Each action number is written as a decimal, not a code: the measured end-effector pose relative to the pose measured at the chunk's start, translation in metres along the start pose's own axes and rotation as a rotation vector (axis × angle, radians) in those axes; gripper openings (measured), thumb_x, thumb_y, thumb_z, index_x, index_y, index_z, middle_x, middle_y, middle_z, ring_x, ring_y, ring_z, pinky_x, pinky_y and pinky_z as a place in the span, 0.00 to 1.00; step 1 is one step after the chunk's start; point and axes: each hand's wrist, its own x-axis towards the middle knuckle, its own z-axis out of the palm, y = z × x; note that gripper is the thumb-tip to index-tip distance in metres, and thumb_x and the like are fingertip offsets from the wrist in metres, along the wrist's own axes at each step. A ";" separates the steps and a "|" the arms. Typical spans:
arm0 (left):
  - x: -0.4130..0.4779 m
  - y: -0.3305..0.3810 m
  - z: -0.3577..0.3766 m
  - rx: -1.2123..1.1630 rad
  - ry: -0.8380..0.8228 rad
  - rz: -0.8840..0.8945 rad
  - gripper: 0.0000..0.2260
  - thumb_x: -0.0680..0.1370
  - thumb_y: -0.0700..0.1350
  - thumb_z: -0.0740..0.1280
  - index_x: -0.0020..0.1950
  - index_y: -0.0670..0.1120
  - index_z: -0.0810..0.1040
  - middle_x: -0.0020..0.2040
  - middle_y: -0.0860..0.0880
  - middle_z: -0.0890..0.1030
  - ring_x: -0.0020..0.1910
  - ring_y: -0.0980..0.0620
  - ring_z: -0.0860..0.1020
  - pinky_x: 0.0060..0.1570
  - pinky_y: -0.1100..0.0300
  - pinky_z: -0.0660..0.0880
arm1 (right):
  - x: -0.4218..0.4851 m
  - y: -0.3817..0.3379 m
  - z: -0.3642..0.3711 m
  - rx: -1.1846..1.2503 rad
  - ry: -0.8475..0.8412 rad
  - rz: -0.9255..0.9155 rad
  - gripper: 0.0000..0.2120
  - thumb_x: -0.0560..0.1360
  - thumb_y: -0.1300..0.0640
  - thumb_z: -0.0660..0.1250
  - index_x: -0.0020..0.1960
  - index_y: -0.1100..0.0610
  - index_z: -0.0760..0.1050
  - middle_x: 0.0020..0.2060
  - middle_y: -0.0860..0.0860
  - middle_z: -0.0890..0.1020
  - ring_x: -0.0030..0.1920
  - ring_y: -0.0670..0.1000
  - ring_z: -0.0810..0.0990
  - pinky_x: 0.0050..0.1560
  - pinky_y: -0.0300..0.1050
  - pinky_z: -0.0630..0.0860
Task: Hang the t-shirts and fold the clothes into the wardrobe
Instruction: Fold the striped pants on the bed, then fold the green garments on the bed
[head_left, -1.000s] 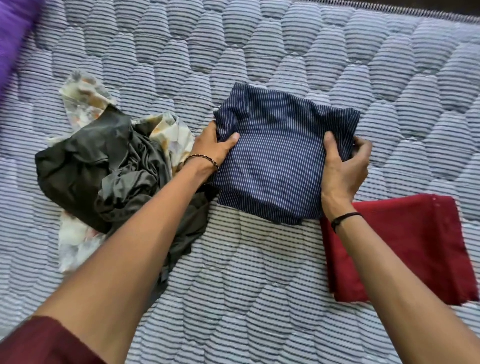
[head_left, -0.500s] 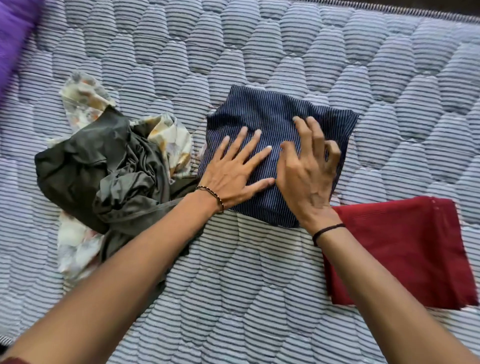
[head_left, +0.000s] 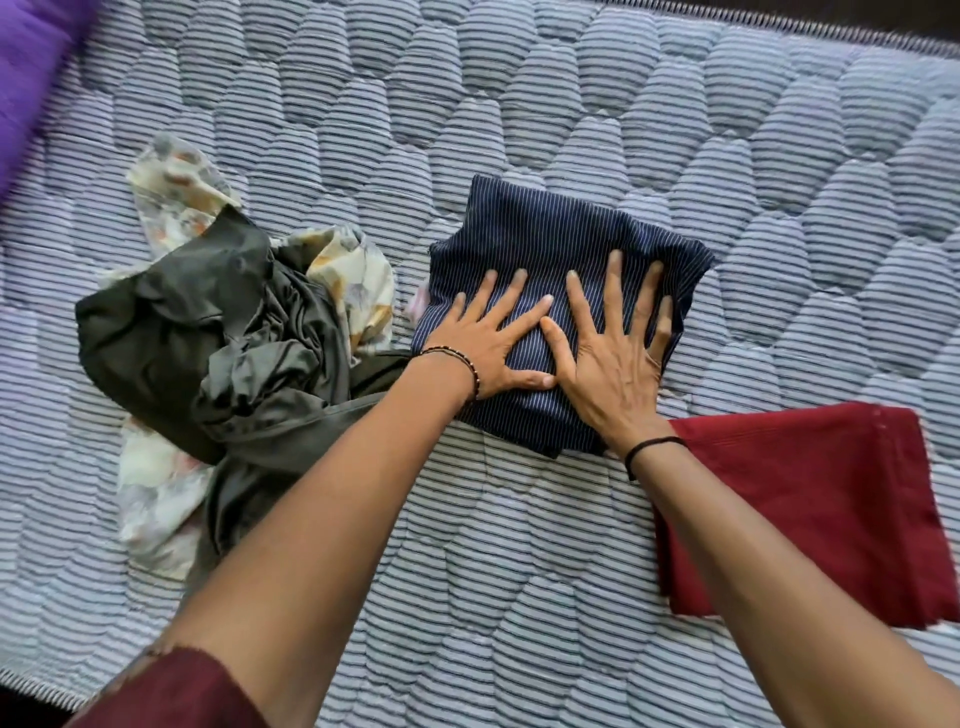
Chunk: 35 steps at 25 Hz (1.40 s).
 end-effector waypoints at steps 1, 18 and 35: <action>-0.002 0.003 -0.001 0.009 0.013 -0.012 0.42 0.73 0.74 0.53 0.78 0.60 0.34 0.78 0.51 0.30 0.78 0.44 0.33 0.77 0.44 0.40 | 0.000 0.000 -0.001 0.000 -0.007 -0.005 0.31 0.83 0.34 0.47 0.83 0.45 0.55 0.83 0.56 0.46 0.82 0.66 0.42 0.79 0.67 0.47; -0.159 -0.016 0.035 -0.067 0.474 -0.325 0.26 0.76 0.44 0.65 0.74 0.45 0.65 0.76 0.45 0.65 0.77 0.46 0.60 0.74 0.45 0.58 | -0.067 -0.126 -0.045 0.424 -0.142 -0.377 0.21 0.77 0.58 0.68 0.68 0.64 0.72 0.73 0.63 0.70 0.74 0.63 0.68 0.69 0.60 0.69; -0.279 -0.043 0.115 -1.207 0.586 -0.647 0.09 0.83 0.50 0.59 0.48 0.48 0.74 0.35 0.51 0.77 0.36 0.53 0.75 0.35 0.62 0.67 | -0.117 -0.185 -0.085 0.952 -1.026 -0.297 0.21 0.77 0.38 0.60 0.34 0.52 0.76 0.30 0.46 0.75 0.32 0.46 0.70 0.40 0.48 0.66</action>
